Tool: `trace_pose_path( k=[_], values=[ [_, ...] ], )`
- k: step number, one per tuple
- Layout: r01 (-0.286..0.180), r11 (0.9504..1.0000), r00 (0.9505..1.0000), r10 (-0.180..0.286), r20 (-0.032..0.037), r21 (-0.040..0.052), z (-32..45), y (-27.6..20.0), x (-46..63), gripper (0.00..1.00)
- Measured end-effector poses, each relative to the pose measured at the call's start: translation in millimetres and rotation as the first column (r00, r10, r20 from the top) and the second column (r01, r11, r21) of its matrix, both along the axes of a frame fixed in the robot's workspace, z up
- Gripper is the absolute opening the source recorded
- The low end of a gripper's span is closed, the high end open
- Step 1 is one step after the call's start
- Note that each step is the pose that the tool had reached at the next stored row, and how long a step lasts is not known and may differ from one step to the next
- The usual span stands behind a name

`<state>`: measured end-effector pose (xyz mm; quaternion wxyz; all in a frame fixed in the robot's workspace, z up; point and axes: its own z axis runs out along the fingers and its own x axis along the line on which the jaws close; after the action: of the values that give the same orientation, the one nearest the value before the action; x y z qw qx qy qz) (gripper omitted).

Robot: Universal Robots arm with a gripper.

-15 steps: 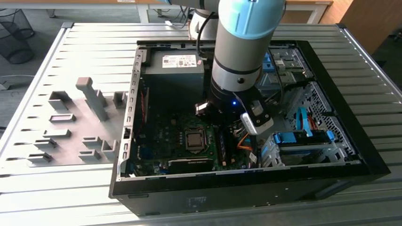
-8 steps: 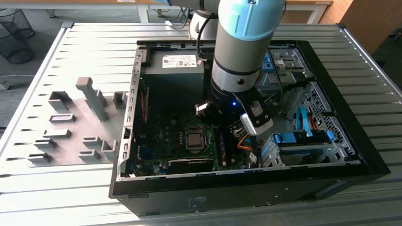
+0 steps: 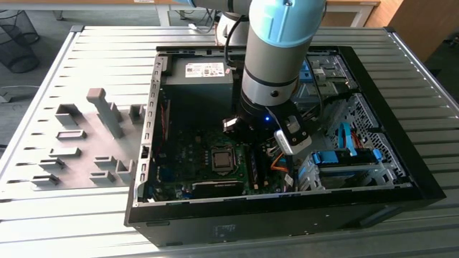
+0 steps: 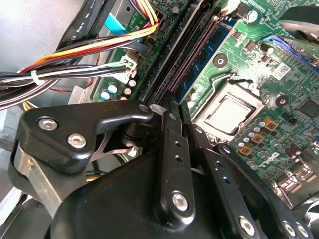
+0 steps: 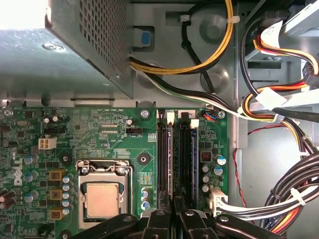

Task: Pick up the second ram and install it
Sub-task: 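Insert the second ram into the second slot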

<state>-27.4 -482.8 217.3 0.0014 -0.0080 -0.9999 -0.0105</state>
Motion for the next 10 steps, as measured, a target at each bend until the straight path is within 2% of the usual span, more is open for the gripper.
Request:
trace_pose_path(
  k=[10],
  values=[
    [0.0, 1.0, 1.0, 0.0, -0.0001, -0.0001, -0.8, 0.0, 0.4, 0.14]
  ],
)
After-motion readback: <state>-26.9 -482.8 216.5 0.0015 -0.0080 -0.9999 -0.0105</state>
